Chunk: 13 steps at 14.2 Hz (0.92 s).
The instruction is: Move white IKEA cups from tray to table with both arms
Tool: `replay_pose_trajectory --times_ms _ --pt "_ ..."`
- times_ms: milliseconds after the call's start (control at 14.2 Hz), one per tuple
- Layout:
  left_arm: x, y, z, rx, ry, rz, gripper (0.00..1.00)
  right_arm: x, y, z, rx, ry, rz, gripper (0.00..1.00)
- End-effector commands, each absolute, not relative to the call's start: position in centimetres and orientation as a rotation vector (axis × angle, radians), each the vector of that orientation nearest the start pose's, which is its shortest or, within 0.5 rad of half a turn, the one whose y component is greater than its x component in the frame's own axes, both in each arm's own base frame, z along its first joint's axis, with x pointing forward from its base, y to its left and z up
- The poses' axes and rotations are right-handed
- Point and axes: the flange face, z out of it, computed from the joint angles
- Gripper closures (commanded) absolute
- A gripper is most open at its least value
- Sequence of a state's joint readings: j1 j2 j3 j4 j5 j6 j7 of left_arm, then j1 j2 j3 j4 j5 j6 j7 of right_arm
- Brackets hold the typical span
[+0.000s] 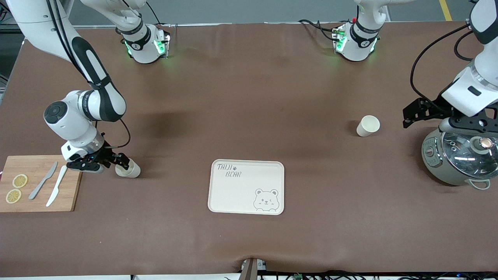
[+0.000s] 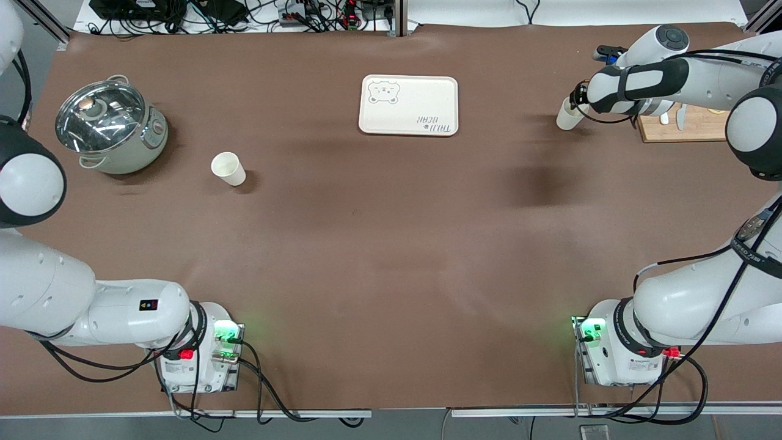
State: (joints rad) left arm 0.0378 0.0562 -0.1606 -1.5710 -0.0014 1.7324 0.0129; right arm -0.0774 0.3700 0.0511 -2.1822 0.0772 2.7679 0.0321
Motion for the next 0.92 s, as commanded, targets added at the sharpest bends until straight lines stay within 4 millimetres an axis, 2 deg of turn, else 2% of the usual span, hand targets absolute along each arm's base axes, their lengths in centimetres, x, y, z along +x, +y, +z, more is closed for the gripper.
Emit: replay_pose_trajectory --times_ms 0,141,494,706,847 --pt "56.6 -6.1 62.7 -3.136 0.188 -0.150 0.00 57.7 -2.1 27.7 -3.052 0.201 -0.281 0.00" --pt "56.5 -5.3 62.7 -3.143 0.178 -0.137 0.00 57.3 -2.0 30.9 -3.052 0.194 -0.217 0.00" --pt "56.1 -3.8 63.5 -3.163 0.194 -0.156 0.00 56.2 -1.6 41.2 -3.087 0.114 -0.039 0.00" --pt "55.9 -3.3 63.0 -3.156 0.200 -0.100 0.00 53.9 -1.6 47.5 -3.141 0.062 0.014 0.00" --pt "55.8 -3.5 61.9 -3.153 0.237 -0.013 0.00 52.3 -1.6 50.2 -3.144 0.064 0.039 0.00"
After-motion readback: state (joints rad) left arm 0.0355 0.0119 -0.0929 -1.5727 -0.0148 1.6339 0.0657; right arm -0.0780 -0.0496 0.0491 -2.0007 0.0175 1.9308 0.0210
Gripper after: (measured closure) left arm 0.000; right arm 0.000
